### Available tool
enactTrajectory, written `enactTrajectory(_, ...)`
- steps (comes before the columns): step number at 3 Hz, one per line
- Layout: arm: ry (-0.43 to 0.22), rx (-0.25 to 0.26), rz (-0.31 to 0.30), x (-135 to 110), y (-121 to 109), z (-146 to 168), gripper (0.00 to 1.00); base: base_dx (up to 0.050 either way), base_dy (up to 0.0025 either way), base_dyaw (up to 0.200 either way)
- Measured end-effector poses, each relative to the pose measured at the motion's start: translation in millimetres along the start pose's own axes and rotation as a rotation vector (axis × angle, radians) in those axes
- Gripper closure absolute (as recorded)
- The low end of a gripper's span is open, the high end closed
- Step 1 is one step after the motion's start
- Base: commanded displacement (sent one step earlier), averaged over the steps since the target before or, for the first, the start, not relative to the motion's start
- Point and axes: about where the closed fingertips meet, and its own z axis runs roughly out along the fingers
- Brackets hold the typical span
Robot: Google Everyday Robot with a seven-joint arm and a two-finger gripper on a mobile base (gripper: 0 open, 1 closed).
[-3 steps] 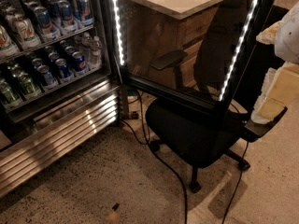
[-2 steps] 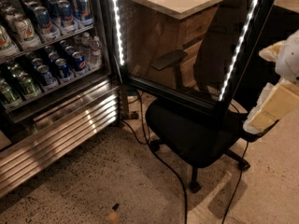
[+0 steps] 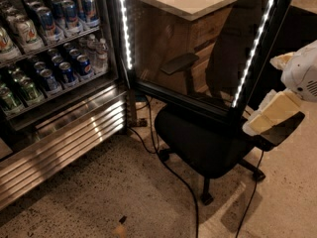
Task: Close right fridge door
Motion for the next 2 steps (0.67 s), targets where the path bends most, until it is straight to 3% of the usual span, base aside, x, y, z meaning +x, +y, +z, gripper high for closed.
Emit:
enactTrajectory(1,0.0,0.0,0.0,0.0,0.0,0.0,0.0,0.031,0.00004,-0.001)
enactTrajectory(2,0.0,0.0,0.0,0.0,0.0,0.0,0.0,0.0,0.0,0.0)
